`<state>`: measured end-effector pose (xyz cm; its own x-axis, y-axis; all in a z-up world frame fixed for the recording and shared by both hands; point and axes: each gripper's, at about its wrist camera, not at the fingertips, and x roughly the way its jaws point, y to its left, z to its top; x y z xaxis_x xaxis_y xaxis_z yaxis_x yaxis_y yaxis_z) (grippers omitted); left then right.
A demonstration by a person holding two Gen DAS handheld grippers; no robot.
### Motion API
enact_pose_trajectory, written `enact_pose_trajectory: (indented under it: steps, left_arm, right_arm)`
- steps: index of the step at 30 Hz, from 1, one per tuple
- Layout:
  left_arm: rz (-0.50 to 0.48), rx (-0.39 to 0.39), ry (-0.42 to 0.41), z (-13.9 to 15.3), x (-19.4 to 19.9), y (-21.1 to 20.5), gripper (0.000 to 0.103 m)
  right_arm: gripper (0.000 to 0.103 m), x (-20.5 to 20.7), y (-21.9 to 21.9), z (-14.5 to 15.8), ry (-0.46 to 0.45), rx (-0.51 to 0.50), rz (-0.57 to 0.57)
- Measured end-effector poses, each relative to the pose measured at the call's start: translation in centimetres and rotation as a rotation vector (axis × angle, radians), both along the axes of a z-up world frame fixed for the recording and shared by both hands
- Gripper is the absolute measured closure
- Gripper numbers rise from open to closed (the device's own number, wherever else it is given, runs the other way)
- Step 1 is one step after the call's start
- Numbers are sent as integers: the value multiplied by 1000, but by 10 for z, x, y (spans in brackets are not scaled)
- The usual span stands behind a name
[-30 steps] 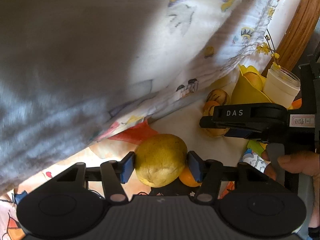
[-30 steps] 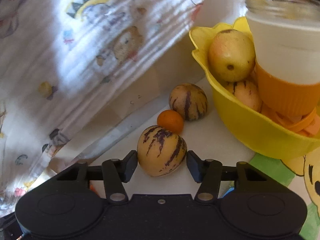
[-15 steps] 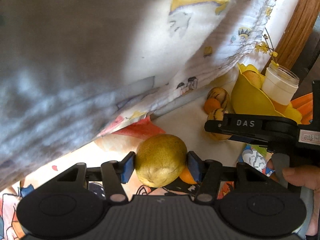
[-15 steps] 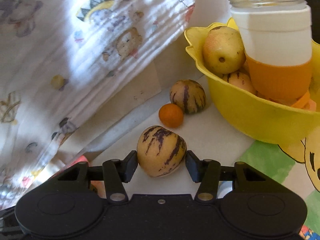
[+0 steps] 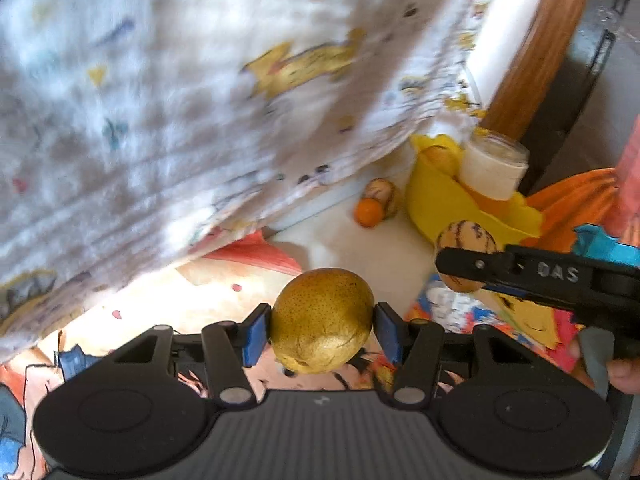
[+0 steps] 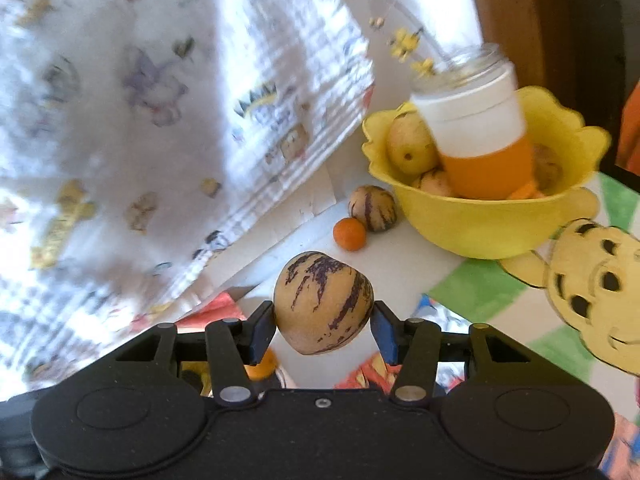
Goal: Organize fruits
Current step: 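Carry the pear and striped pepino onto the metal tray with both tools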
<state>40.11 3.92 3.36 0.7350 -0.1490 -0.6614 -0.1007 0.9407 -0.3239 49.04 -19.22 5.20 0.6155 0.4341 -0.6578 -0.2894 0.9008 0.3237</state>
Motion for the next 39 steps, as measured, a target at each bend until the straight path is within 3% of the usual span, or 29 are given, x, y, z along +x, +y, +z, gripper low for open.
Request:
enact_pose_trajectory:
  steps: [6, 14, 27, 39]
  left_arm:
    - [-82, -25, -41, 17, -28, -15, 43]
    - [-219, -49, -61, 33, -68, -40, 43]
    - [-475, -87, -19, 22, -126, -69, 43]
    - [-680, -95, 31, 9, -174, -90, 43]
  right_arm:
    - [49, -63, -35, 34, -66, 10, -39]
    - [49, -157, -73, 53, -116, -13, -116]
    - [49, -274, -105, 27, -47, -58, -167]
    - [49, -309, -111, 3, 41, -126, -140]
